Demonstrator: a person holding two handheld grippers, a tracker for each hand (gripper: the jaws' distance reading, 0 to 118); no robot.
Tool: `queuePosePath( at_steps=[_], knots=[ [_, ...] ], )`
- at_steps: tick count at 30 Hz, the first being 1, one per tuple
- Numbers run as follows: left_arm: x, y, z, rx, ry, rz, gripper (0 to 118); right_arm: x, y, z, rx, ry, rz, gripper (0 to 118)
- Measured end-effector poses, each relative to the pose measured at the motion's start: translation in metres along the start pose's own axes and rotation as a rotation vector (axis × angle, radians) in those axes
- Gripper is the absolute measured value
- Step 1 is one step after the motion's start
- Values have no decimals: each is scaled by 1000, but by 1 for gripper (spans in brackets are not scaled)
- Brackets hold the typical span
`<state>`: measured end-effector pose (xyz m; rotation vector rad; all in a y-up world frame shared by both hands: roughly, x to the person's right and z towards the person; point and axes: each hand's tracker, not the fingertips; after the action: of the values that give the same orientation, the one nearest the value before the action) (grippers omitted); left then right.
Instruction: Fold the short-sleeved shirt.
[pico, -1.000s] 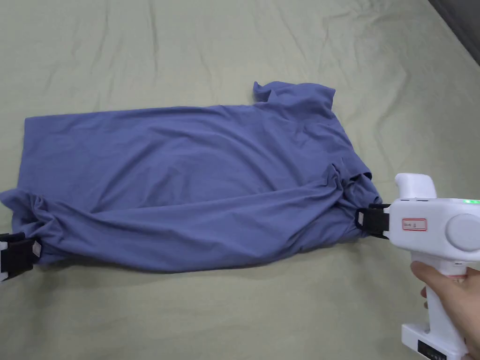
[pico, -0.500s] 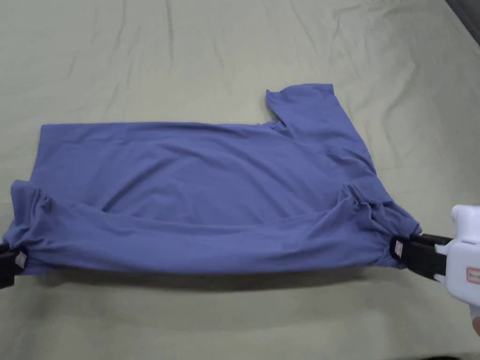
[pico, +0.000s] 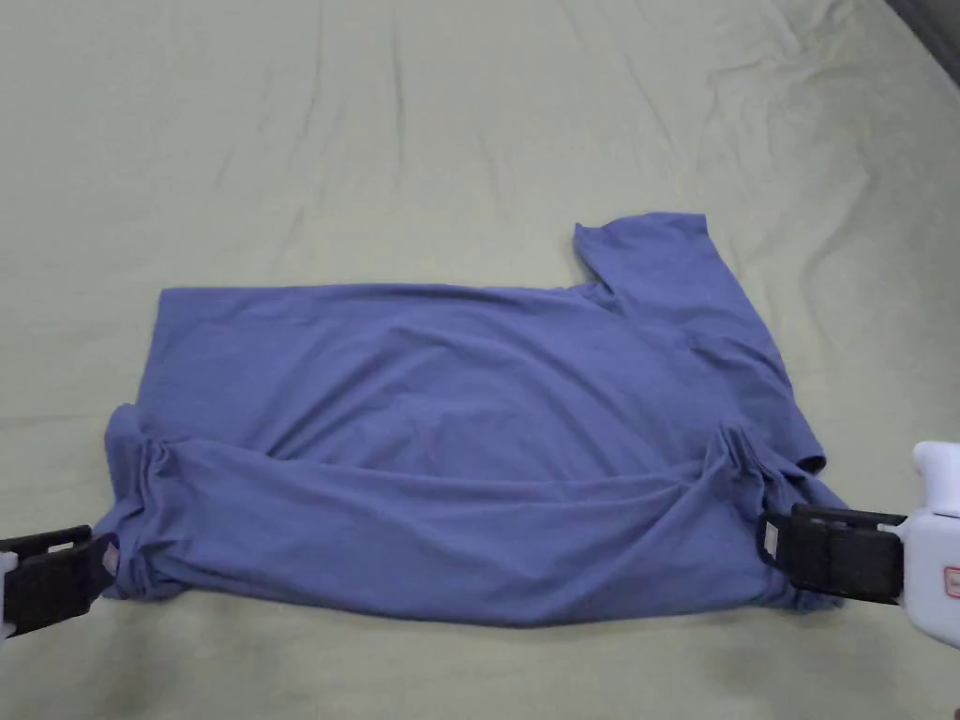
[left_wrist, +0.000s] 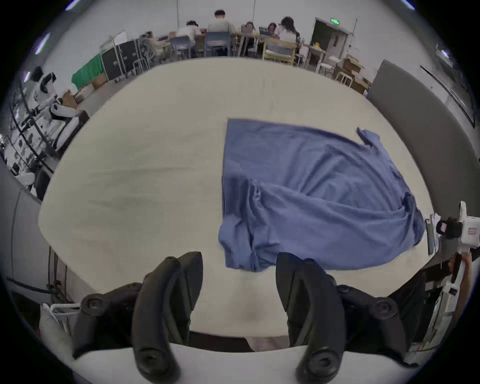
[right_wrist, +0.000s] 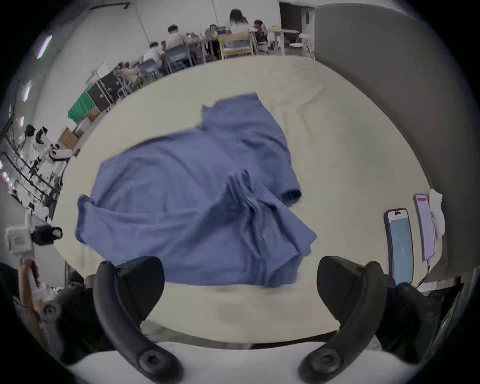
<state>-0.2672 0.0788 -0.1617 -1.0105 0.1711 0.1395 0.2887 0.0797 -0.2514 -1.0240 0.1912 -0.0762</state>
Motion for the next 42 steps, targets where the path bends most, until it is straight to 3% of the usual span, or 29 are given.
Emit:
queuePosePath(
  at_steps=[2,3,4,5,6,7,9,10,14,22,25,31,34,35,36,37,38,40,42],
  knots=[
    [5,-7,30,76,-46,23,64,-20,6,15,41,39,-5,118],
    [11,-11,47,147,-72,8,55,-30,5,22,67,47,30,114],
    [15,-15,58,194,-74,11,22,-40,3,29,101,32,74,91],
    [18,-17,64,206,-61,27,2,-49,-1,31,115,-4,104,47],
    [20,-21,69,211,-45,54,2,-57,-7,27,132,-9,132,2],
    [17,-23,67,183,-60,47,2,-61,-13,28,181,-12,127,2],
    [21,-24,66,162,-54,37,2,-66,-14,24,116,73,130,2],
    [24,-23,65,161,-38,20,2,-65,-17,17,106,99,93,2],
    [25,4,49,184,-50,18,2,-70,-17,14,126,79,98,2],
    [27,155,-60,197,-5,-121,2,-68,4,-3,101,63,104,2],
    [20,209,-126,67,-61,-83,54,-68,13,-13,80,61,103,2],
    [9,236,-251,-107,18,-64,54,-70,27,-35,24,57,106,2],
    [9,226,-286,-170,4,-57,54,-70,33,-45,6,51,105,2],
    [11,227,-279,-107,12,-69,54,-70,35,-47,2,54,104,2],
    [13,226,-268,-45,16,-81,50,-70,36,-49,-1,54,103,2],
    [13,227,-265,-42,8,-88,13,-70,36,-51,2,55,101,2],
    [14,227,-264,-59,-47,-107,0,-68,37,-54,2,59,99,2],
    [23,215,-247,-109,-46,-81,0,-68,39,-59,-1,70,101,2],
    [31,210,-232,-47,-37,-122,0,-66,43,-61,7,72,108,2]
  ],
)
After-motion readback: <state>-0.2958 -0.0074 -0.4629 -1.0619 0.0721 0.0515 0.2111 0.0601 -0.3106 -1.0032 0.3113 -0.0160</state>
